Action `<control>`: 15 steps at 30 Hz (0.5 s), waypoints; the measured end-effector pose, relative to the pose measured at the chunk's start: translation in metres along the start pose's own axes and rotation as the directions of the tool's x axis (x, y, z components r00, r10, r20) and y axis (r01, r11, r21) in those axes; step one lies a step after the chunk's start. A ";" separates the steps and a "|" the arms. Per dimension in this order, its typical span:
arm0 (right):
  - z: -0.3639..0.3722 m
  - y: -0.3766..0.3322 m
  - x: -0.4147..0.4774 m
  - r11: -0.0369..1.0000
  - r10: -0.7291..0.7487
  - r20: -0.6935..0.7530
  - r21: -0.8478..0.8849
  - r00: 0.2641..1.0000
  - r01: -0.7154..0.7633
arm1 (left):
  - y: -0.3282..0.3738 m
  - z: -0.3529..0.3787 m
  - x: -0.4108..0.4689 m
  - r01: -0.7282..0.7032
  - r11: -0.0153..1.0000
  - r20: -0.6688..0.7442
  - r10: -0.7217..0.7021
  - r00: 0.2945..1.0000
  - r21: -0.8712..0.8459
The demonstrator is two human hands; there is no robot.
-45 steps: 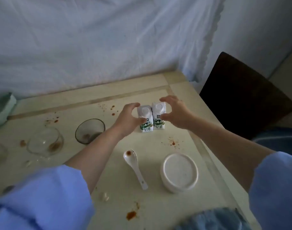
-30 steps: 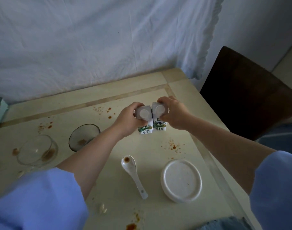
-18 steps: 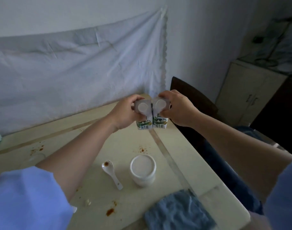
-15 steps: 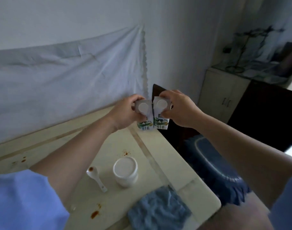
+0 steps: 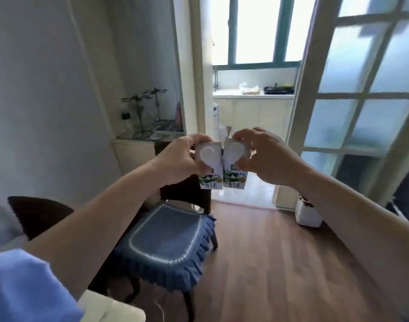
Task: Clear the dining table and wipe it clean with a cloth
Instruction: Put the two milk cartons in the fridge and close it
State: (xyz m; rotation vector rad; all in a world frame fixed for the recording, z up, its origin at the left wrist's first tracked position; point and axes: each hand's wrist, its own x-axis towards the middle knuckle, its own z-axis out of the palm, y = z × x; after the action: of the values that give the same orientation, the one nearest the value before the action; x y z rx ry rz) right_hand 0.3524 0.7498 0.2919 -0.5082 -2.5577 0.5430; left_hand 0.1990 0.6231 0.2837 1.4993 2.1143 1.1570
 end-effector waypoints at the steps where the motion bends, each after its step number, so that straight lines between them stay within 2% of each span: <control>1: -0.012 0.019 -0.004 0.999 0.046 -0.025 -0.011 0.999 -0.046 | 0.011 0.016 0.020 -0.038 0.999 0.042 0.038 0.998 -0.008; 3: -0.036 0.055 -0.013 0.987 0.155 -0.092 -0.026 0.984 -0.158 | 0.027 0.052 0.062 -0.097 0.994 0.139 0.103 0.985 -0.046; 5: -0.044 0.076 -0.016 0.978 0.203 -0.102 -0.028 0.974 -0.207 | 0.033 0.071 0.083 -0.139 0.988 0.161 0.149 0.976 -0.070; 8: -0.073 0.130 -0.021 0.940 0.313 -0.205 -0.073 0.927 -0.334 | 0.052 0.124 0.153 -0.242 0.961 0.287 0.270 0.919 -0.131; 13: -0.111 0.195 -0.015 0.827 0.493 -0.348 -0.095 0.797 -0.553 | 0.084 0.194 0.256 -0.448 0.882 0.393 0.467 0.792 -0.145; 15: -0.122 0.218 -0.012 0.779 0.538 -0.405 -0.096 0.739 -0.620 | 0.098 0.219 0.290 -0.477 0.857 0.434 0.511 0.742 -0.193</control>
State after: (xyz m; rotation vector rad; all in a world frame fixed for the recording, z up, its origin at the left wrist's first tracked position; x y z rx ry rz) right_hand 0.4800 0.9654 0.2866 -1.3929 -2.0797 0.3141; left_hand 0.2848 0.9891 0.2769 2.1299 1.3689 0.8655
